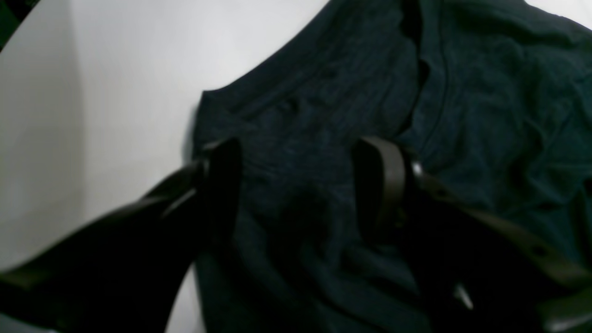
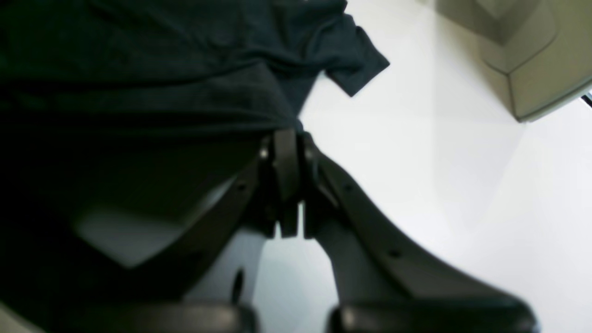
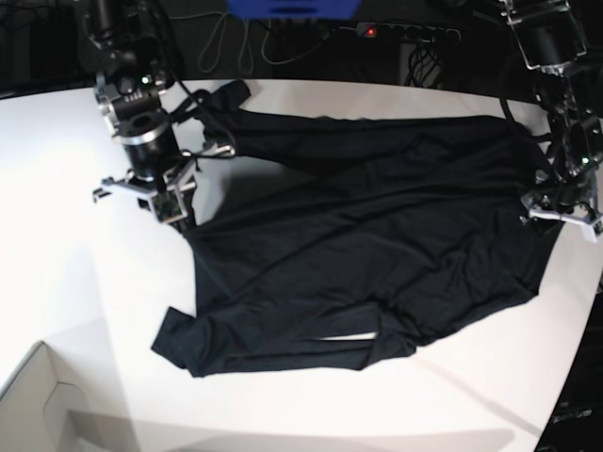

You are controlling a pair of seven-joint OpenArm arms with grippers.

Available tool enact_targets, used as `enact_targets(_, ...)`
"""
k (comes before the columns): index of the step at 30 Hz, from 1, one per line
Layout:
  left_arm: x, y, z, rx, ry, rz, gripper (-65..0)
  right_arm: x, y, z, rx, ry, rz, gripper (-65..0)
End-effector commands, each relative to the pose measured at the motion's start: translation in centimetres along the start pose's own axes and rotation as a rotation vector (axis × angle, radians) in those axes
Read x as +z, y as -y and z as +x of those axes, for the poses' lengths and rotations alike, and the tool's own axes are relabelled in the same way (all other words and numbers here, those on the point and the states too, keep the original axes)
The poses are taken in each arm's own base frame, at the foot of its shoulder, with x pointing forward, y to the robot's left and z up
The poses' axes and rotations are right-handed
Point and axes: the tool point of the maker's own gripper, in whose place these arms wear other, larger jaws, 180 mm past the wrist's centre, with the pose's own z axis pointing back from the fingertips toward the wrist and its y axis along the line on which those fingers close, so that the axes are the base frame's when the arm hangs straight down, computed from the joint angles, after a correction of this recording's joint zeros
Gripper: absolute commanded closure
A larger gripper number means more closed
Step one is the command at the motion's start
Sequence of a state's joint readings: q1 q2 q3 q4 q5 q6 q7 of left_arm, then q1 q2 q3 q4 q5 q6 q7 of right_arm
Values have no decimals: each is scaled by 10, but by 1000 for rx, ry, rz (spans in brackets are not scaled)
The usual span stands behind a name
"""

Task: Layout the t-shirt on the table in an organized manner, then fold the t-shirt properly
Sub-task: 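Grasp the collar edge with the right gripper and drag it outward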

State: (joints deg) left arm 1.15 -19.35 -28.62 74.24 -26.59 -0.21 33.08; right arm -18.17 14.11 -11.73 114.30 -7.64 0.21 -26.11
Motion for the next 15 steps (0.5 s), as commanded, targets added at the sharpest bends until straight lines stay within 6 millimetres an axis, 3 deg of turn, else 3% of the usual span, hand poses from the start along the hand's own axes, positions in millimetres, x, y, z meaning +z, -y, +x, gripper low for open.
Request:
enact_targets(1, 2, 0, 21, -8, 54, -4, -371, 4, -5, 8, 0, 34, 14, 0)
enact_targets(8, 2, 0, 21, -8, 54, -4, -371, 11, -76, -42, 22, -100, 202, 0)
enact_targets(11, 2, -2, 23, -13, 57, -1, -371, 7, -84, -68, 37, -168, 221, 0)
enact_targets(15, 2, -3, 24, -18, 58, 2, -371, 0, -69, -96, 63, -239, 189, 0)
